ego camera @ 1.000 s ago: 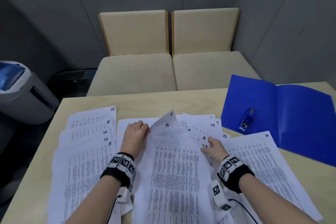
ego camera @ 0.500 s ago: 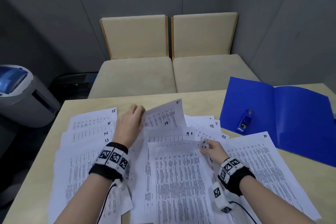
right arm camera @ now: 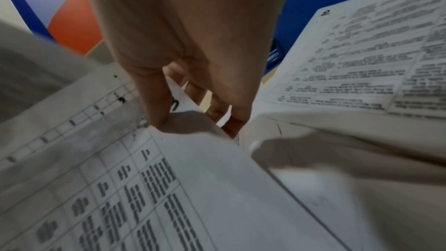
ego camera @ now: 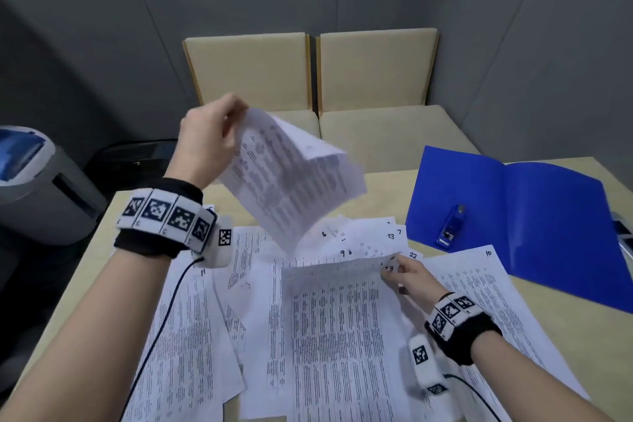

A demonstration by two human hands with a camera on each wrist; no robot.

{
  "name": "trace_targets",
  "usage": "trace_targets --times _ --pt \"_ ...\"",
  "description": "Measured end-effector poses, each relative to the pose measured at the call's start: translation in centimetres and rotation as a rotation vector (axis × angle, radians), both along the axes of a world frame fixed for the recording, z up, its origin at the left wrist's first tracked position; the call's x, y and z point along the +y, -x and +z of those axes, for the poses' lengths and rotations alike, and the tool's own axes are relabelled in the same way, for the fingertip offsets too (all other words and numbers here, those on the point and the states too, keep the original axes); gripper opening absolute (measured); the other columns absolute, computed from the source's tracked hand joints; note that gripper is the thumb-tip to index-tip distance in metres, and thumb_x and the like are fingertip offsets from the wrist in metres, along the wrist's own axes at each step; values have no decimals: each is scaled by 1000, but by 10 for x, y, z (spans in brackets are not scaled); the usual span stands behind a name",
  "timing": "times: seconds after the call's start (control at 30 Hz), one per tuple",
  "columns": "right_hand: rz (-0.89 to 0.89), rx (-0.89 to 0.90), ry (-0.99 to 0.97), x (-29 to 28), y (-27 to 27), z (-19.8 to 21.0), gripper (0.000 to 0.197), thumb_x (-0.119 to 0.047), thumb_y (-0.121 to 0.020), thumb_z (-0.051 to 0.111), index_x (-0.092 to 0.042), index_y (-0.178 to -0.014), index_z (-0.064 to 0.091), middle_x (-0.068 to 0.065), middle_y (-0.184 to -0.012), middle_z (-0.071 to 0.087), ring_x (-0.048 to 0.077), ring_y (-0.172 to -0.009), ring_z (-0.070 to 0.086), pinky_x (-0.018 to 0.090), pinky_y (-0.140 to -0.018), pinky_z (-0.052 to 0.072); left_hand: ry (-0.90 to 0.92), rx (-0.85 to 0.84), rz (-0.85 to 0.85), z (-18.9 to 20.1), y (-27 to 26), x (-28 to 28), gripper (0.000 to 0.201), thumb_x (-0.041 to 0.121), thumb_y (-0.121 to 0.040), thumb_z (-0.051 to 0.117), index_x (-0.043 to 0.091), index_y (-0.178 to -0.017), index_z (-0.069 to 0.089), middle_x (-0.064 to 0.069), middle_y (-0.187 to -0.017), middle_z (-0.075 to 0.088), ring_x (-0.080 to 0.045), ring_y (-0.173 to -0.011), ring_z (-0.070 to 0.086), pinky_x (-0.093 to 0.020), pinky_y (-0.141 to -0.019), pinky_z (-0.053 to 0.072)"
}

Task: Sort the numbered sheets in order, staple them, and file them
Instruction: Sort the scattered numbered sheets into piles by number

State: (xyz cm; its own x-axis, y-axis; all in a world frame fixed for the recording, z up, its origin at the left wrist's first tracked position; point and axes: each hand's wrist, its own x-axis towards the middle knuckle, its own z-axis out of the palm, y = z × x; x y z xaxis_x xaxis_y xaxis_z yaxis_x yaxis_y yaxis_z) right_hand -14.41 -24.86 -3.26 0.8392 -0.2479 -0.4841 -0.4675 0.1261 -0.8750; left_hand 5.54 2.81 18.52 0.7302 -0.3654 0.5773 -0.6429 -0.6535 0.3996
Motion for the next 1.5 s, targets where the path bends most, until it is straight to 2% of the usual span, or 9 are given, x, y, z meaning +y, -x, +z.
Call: trace_targets --times 0.17,0.27,0.47,0.63,0.73,1.07,1.23,1.33,1.5 --pt "60 -6 -24 -7 1 10 26 6 -88 57 -14 -72 55 -1 -63 54 14 -62 49 20 -55 38 -307 423 -177 -45 -20 -9 12 11 -93 55 10 -97 67 -7 -92 69 -23 -87 62 -29 -78 46" --pt "72 -29 -75 -4 0 14 19 4 -87 58 -15 -89 59 -7 -68 66 9 -63 61 16 -55 45 -361 630 -291 -75 -15 -11 9 14 -93 56 19 -91 64 2 -88 65 -17 -85 60 -29 -82 46" --pt "-103 -10 -86 19 -10 3 18 12 -84 57 -4 -91 64 15 -94 70 28 -88 66 31 -78 55 -379 891 -245 -147 24 -12 14 24 -94 52 23 -92 66 7 -91 66 -9 -77 58 -24 -69 42" --pt "-150 57 -40 38 -2 -12 18 12 -86 53 -4 -87 62 9 -85 67 18 -76 64 18 -59 53 -292 1098 -205 -195 51 -1 16 23 -95 50 22 -92 65 7 -71 61 1 -44 45 -14 -44 36" --pt "-146 91 46 40 -2 -20 11 6 -85 57 -4 -84 61 11 -83 66 22 -76 63 23 -63 52 -245 1187 -203 -215 59 4 18 20 -93 50 26 -83 64 2 -67 53 -7 -47 41 -19 -48 35" --pt "-198 114 107 47 -18 -34 13 1 -78 67 -9 -81 59 17 -92 69 34 -93 66 48 -91 52 -129 1265 -194 -239 60 5 18 17 -93 54 23 -79 64 -4 -66 51 -13 -53 38 -20 -50 31" --pt "-159 108 91 45 -20 -31 20 9 -79 62 -7 -90 57 16 -95 68 30 -88 66 35 -76 55 -137 1260 -190 -242 57 6 17 18 -93 53 22 -82 65 -1 -62 49 -9 -49 37 -19 -48 31" --pt "-54 147 172 40 -19 -34 29 3 -78 67 -13 -100 56 14 -104 68 28 -96 66 40 -86 55 -128 1235 -181 -241 55 6 15 15 -94 51 19 -88 65 2 -61 43 -3 -39 30 -17 -43 27" --pt "43 179 239 39 -21 -30 33 2 -78 69 -12 -104 55 13 -105 69 27 -99 66 36 -90 53 -82 1161 -174 -242 50 6 21 13 -90 51 26 -82 65 7 -66 55 -8 -52 43 -23 -58 37"
